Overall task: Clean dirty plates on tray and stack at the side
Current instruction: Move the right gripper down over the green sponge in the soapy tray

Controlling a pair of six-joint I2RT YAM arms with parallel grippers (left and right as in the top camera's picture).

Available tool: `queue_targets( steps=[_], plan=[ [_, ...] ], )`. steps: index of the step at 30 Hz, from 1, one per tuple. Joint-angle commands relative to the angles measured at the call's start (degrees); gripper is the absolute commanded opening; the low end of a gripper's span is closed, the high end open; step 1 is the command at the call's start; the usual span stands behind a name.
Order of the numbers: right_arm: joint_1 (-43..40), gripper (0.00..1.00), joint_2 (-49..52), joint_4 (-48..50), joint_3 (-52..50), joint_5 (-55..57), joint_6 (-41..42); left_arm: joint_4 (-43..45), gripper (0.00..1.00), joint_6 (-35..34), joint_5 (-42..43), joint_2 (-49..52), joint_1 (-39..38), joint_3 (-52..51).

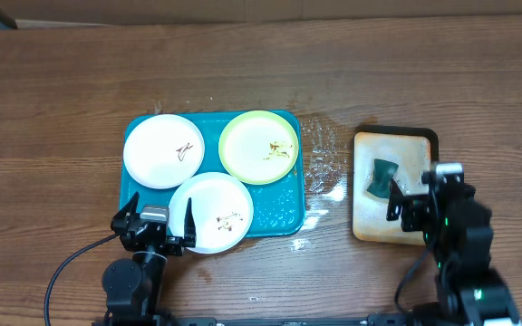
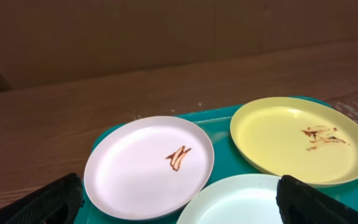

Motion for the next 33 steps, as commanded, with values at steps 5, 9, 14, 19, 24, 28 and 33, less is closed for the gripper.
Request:
queue_targets(
  steps=[5, 9, 14, 19, 24, 28, 33],
  plan=[
    [-0.02, 1.00, 23.28, -12.83, 20.02, -0.96, 0.26, -0.04, 1.00, -0.31, -0.39, -0.61, -0.28, -0.20],
    [-0.02, 1.00, 33.22, -20.28, 27.93, -4.26, 0.26, -0.07, 1.00, -0.31, -0.39, -0.61, -0.28, -0.20],
    [-0.02, 1.00, 38.84, -24.33, 32.04, -8.59, 1.40, -0.07, 1.00, -0.31, -0.39, -0.61, -0.28, -0.20],
    [-0.02, 1.00, 38.82, -25.59, 32.09, -10.86, 7.91, -0.07, 1.00, -0.31, -0.39, -0.61, -0.28, -0.20],
    [-0.02, 1.00, 38.84, -28.06, 32.06, -15.72, 8.00, -0.07, 1.00, -0.31, -0.39, -0.61, -0.28, -0.20],
    [-0.02, 1.00, 38.84, -28.98, 32.06, -16.24, 8.02, -0.07, 1.00, -0.31, -0.39, -0.61, -0.28, -0.20],
    [-0.02, 1.00, 38.84, -30.10, 32.04, -17.44, 8.00, -0.07, 0.99, -0.31, -0.39, -0.61, -0.28, -0.20]
  ],
)
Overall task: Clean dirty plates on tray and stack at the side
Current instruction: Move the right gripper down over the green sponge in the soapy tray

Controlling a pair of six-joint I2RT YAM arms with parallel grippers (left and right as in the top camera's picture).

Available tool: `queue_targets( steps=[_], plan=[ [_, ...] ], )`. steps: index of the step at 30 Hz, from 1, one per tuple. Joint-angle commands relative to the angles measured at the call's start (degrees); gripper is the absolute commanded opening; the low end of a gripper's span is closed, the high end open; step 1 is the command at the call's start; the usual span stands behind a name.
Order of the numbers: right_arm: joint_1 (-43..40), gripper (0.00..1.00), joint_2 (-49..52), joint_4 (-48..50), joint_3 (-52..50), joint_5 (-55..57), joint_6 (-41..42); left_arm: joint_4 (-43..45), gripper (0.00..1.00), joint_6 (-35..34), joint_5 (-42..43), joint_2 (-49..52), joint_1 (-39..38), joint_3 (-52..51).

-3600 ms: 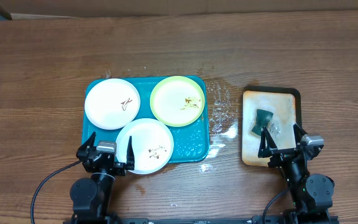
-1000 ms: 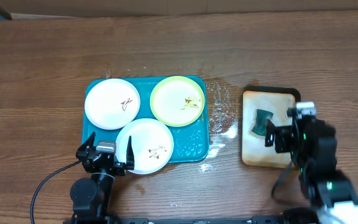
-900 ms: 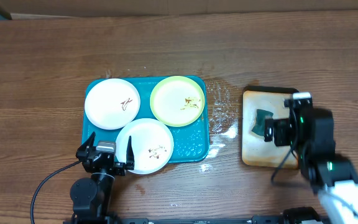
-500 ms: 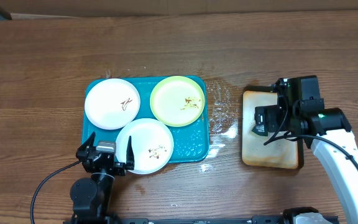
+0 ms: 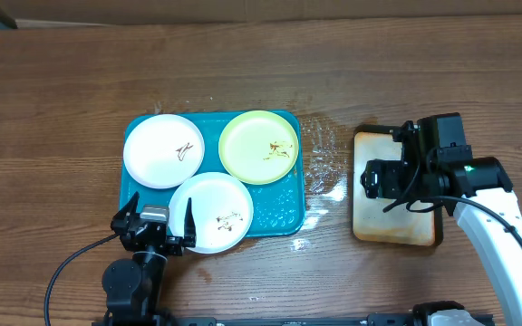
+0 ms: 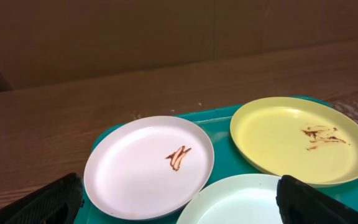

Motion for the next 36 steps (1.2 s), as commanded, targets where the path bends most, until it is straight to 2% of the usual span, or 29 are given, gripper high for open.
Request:
queue_targets(
  steps=[1, 4, 7, 14, 19, 27, 36],
  plan=[
    [-0.02, 1.00, -0.42, -0.28, 1.77, -1.62, 0.46, -0.07, 1.00, -0.31, -0.37, -0.61, -0.28, -0.17],
    [-0.02, 1.00, -0.42, -0.44, 1.68, -1.07, 1.33, -0.09, 1.00, -0.33, -0.37, -0.61, -0.28, -0.17],
    [-0.02, 1.00, 0.11, 0.13, 1.68, 5.40, 9.55, -0.09, 1.00, -0.31, -0.37, -0.61, -0.28, -0.17],
    [-0.07, 1.00, 4.39, 1.29, 1.70, 11.39, 14.93, -0.09, 1.00, -0.31, -0.37, -0.61, -0.28, -0.17],
    [-0.04, 1.00, 8.98, 0.55, 1.70, 10.40, 15.15, -0.09, 1.00, -0.31, -0.37, -0.61, -0.28, -0.17],
    [-0.02, 1.00, 9.29, 0.48, 1.68, 8.98, 14.64, 0.11, 1.00, -0.31, -0.37, -0.61, -0.28, -0.17],
    [-0.02, 1.00, 12.81, 6.38, 1.18, 8.50, 16.55, 0.07, 1.00, -0.31, -0.37, -0.61, -0.28, -0.17]
  ],
)
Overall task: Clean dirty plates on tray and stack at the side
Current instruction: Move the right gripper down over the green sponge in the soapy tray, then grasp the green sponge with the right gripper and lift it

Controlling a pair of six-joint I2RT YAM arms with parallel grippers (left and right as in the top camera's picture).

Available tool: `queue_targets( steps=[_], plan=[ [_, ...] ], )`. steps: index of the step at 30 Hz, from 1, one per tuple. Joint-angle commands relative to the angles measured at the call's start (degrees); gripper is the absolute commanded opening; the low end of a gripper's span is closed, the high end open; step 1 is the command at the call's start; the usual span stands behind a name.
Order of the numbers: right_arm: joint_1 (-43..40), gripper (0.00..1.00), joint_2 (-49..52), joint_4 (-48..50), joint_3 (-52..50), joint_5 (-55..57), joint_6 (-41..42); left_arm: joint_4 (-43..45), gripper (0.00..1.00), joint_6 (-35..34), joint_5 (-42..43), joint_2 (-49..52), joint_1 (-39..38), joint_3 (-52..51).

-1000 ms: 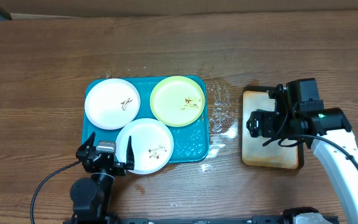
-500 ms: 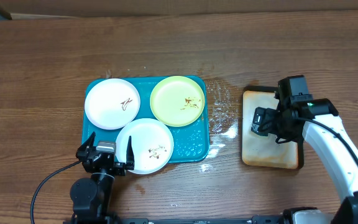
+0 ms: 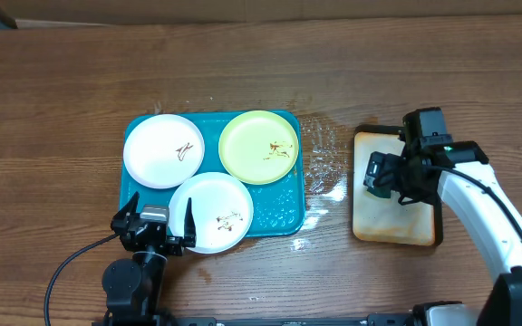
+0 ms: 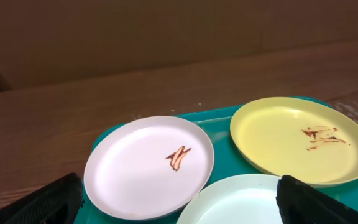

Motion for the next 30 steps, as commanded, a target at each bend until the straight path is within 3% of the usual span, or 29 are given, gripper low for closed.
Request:
queue_targets(
  steps=[1, 13, 23, 26, 30],
  plan=[
    [-0.02, 1.00, 1.77, 3.08, 0.94, -0.04, 0.96, 0.07, 1.00, -0.31, -0.37, -0.61, -0.28, -0.17],
    [-0.02, 1.00, 4.07, 3.17, 0.33, 10.54, 12.09, 0.02, 1.00, -0.28, -0.39, -0.61, -0.28, -0.17],
    [0.11, 1.00, 4.83, 8.35, -3.02, 3.91, 10.51, 0.02, 1.00, -0.31, -0.39, -0.61, -0.28, -0.17],
    [0.11, 0.95, 6.32, 10.64, -5.18, 1.36, 9.90, 0.02, 1.00, -0.31, -0.39, -0.61, -0.28, -0.17],
    [0.11, 0.76, 7.96, 10.67, -5.25, 1.16, 9.90, 0.02, 1.00, -0.31, -0.39, -0.61, -0.28, -0.17]
  ],
)
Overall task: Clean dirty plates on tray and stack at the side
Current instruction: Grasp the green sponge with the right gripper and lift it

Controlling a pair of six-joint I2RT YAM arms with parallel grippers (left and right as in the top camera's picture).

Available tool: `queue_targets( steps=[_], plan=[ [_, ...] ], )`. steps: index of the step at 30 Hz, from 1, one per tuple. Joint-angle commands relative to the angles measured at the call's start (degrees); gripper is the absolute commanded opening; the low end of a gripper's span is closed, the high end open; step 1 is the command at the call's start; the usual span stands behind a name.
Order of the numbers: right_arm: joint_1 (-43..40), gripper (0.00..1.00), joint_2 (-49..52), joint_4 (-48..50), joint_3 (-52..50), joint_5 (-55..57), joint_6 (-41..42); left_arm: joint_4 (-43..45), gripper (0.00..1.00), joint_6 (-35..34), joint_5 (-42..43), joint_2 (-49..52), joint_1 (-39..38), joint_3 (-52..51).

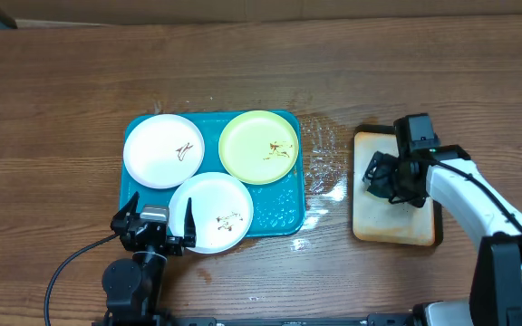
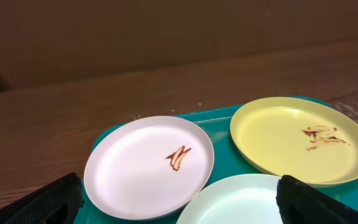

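Note:
A teal tray (image 1: 284, 213) holds three smeared plates: a white one (image 1: 163, 150) at the back left, a yellow-green one (image 1: 259, 147) at the back right, and a white one (image 1: 211, 213) at the front. My left gripper (image 1: 157, 220) rests open at the tray's front edge. Its fingers (image 2: 55, 199) stand wide apart on either side of the front plate's (image 2: 241, 202) near rim. My right gripper (image 1: 383, 177) is down on the tan board (image 1: 397, 222), where it covers the dark green sponge. How its jaws stand does not show.
A wet patch (image 1: 323, 161) glistens on the wooden table (image 1: 80, 81) between the tray and the board. A cardboard wall (image 2: 166, 31) closes the far side. A black cable (image 1: 66, 263) loops from the left arm's base.
My right gripper has settled a little lower and to the right over the sponge. The green that showed between its fingers is now covered. The left arm and the plates have not moved.
At first my right arm was pulled back at the near right, with the sponge in plain view on the board. Then it reached over the board and hid the sponge. Later its fingers stood around the sponge, and now it sits on top of it. The left gripper stayed open throughout.

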Motion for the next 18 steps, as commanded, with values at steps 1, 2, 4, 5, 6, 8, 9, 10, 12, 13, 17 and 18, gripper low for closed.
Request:
queue_targets(
  steps=[1, 2, 4, 5, 6, 8, 9, 10, 12, 13, 17, 18],
  plan=[
    [0.09, 0.77, 1.57, 0.44, -0.46, -1.46, -0.33, 0.04, 1.00, -0.28, -0.39, -0.61, -0.28, -0.17],
    [0.09, 0.77, 1.81, 0.50, -0.46, -1.46, -0.33, 0.04, 1.00, -0.31, -0.39, -0.61, -0.28, -0.17],
    [0.09, 0.63, 2.14, 0.63, -0.46, -1.49, -0.31, 0.04, 1.00, -0.31, -0.39, -0.61, -0.28, -0.17],
    [0.09, 0.56, 2.16, 0.70, -0.46, -1.49, -0.31, 0.04, 1.00, -0.31, -0.39, -0.61, -0.28, -0.17],
    [0.09, 0.53, 2.16, 0.85, -0.46, -1.62, -0.31, 0.04, 1.00, -0.31, -0.37, -0.61, -0.28, -0.17],
    [0.09, 0.47, 2.16, 1.55, -0.46, -1.84, -0.31, 0.04, 1.00, -0.31, -0.37, -0.61, -0.28, -0.17],
    [0.09, 0.46, 2.16, 1.97, -0.46, -1.97, -0.28, 0.07, 1.00, -0.31, -0.37, -0.61, -0.28, -0.17],
    [0.09, 0.43, 2.16, 2.45, -0.46, -1.95, -0.28, 0.04, 1.00, -0.31, -0.37, -0.61, -0.28, -0.17],
    [0.09, 0.45, 2.16, 3.45, -0.46, -1.92, -0.31, 0.07, 1.00, -0.31, -0.37, -0.61, -0.28, -0.17],
    [0.09, 0.52, 2.16, 3.85, -0.44, -1.92, -0.31, 0.07, 1.00, -0.33, -0.35, -0.61, -0.28, -0.17],
    [0.07, 0.94, 2.14, 5.07, -0.20, -1.90, -1.49, 0.07, 1.00, -0.33, -0.35, -0.61, -0.28, -0.17],
    [0.07, 1.00, 2.14, 5.01, -0.04, -1.88, -1.86, 0.07, 1.00, -0.33, -0.35, -0.61, -0.28, -0.17]
  ],
)
